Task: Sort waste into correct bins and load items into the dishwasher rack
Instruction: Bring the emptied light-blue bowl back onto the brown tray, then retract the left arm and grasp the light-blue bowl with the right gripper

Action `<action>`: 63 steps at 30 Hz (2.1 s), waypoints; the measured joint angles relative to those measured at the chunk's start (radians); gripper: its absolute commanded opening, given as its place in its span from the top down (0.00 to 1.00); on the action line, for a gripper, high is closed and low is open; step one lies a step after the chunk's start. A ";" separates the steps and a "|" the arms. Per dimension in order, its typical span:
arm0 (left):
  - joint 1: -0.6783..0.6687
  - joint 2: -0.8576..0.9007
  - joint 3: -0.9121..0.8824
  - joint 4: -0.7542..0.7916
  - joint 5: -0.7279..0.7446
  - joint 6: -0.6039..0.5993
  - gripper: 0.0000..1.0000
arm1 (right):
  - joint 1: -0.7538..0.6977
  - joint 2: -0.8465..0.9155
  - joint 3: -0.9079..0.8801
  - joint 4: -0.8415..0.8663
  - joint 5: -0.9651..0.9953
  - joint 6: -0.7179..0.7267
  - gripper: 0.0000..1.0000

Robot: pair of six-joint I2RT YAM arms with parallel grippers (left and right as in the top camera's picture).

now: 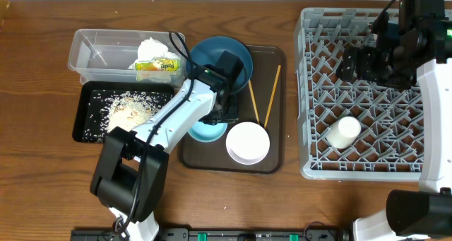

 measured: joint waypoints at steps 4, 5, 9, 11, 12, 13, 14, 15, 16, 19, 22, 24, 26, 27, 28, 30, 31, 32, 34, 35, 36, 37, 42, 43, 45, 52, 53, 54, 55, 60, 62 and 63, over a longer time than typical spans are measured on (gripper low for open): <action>0.000 0.000 0.001 -0.019 0.001 0.007 0.60 | 0.000 0.000 0.000 0.000 0.000 0.000 0.01; 0.000 0.000 0.002 -0.025 0.002 0.016 0.60 | 0.000 0.000 0.000 0.000 0.000 0.000 0.01; 0.000 -0.016 0.005 -0.028 0.008 0.048 0.59 | 0.000 0.000 0.000 0.000 0.000 0.000 0.01; 0.001 -0.046 0.005 -0.030 0.009 0.062 0.59 | 0.000 0.000 0.000 0.005 -0.008 -0.001 0.01; 0.003 -0.069 0.005 -0.031 0.010 0.070 0.59 | 0.001 0.000 0.000 0.011 -0.018 -0.004 0.01; 0.006 -0.092 0.005 -0.032 0.012 0.075 0.58 | 0.004 0.000 0.000 0.020 -0.028 -0.006 0.01; 0.011 -0.121 0.005 -0.032 0.013 0.079 0.55 | 0.012 0.000 0.000 0.033 -0.036 -0.009 0.01; 0.017 -0.145 0.006 -0.034 0.013 0.082 0.54 | 0.024 0.000 0.000 0.048 -0.044 -0.010 0.01; 0.026 -0.174 0.008 -0.035 0.013 0.084 0.54 | 0.040 0.000 0.000 0.064 -0.051 -0.011 0.01; 0.070 -0.256 0.013 -0.044 0.016 0.084 0.49 | 0.127 0.000 -0.001 0.146 -0.065 -0.002 0.04; 0.138 -0.330 0.017 -0.071 0.016 0.087 0.48 | 0.230 0.000 -0.017 0.263 -0.079 0.026 0.06; 0.205 -0.381 0.018 -0.097 0.016 0.090 0.47 | 0.293 -0.002 -0.045 0.350 -0.087 0.055 0.09; 0.271 -0.420 0.019 -0.122 0.016 0.091 0.47 | 0.359 -0.002 -0.101 0.443 -0.092 0.087 0.09; 0.304 -0.436 0.020 -0.133 0.016 0.091 0.47 | 0.383 -0.002 -0.129 0.482 -0.093 0.101 0.10; 0.339 -0.451 0.020 -0.143 0.016 0.091 0.47 | 0.403 -0.002 -0.157 0.521 -0.095 0.113 0.11; 0.402 -0.468 0.020 -0.163 0.015 0.091 0.47 | 0.452 -0.002 -0.229 0.605 -0.095 0.127 0.15; 0.436 -0.472 0.020 -0.170 0.016 0.091 0.47 | 0.475 -0.002 -0.267 0.652 -0.094 0.137 0.16; 0.462 -0.472 0.020 -0.176 0.014 0.092 0.47 | 0.495 -0.002 -0.303 0.690 -0.094 0.147 0.18; 0.509 -0.469 0.020 -0.185 0.012 0.099 0.47 | 0.533 0.005 -0.353 0.734 -0.090 0.167 0.20; 0.527 -0.468 0.020 -0.189 0.012 0.101 0.47 | 0.549 0.015 -0.366 0.742 -0.089 0.178 0.22; 0.542 -0.466 0.020 -0.190 0.013 0.102 0.47 | 0.565 0.030 -0.373 0.747 -0.087 0.189 0.22; 0.554 -0.465 0.020 -0.190 0.013 0.103 0.47 | 0.582 0.054 -0.375 0.753 -0.089 0.201 0.24; 0.572 -0.462 0.020 -0.192 0.013 0.104 0.46 | 0.628 0.190 -0.374 0.758 -0.096 0.241 0.39; 0.572 -0.462 0.020 -0.192 0.013 0.105 0.46 | 0.636 0.218 -0.374 0.756 -0.097 0.251 0.42; 0.572 -0.462 0.020 -0.192 0.013 0.106 0.46 | 0.648 0.270 -0.374 0.751 -0.100 0.270 0.45; 0.572 -0.462 0.020 -0.195 0.013 0.106 0.40 | 0.682 0.366 -0.374 0.748 -0.101 0.302 0.62; 0.572 -0.462 0.020 -0.195 0.013 0.106 0.39 | 0.686 0.369 -0.374 0.749 -0.101 0.303 0.66; 0.572 -0.462 0.020 -0.195 0.013 0.106 0.39 | 0.686 0.369 -0.374 0.750 -0.095 0.309 0.69; 0.572 -0.462 0.020 -0.195 0.013 0.106 0.39 | 0.687 0.369 -0.374 0.755 -0.093 0.309 0.71; 0.572 -0.462 0.020 -0.195 0.013 0.106 0.35 | 0.697 0.370 -0.373 0.761 -0.067 0.315 0.79; 0.572 -0.462 0.020 -0.195 0.013 0.108 0.30 | 0.709 0.370 -0.373 0.761 -0.056 0.315 0.87; 0.572 -0.462 0.020 -0.195 0.013 0.109 0.29 | 0.718 0.371 -0.373 0.765 -0.049 0.313 0.90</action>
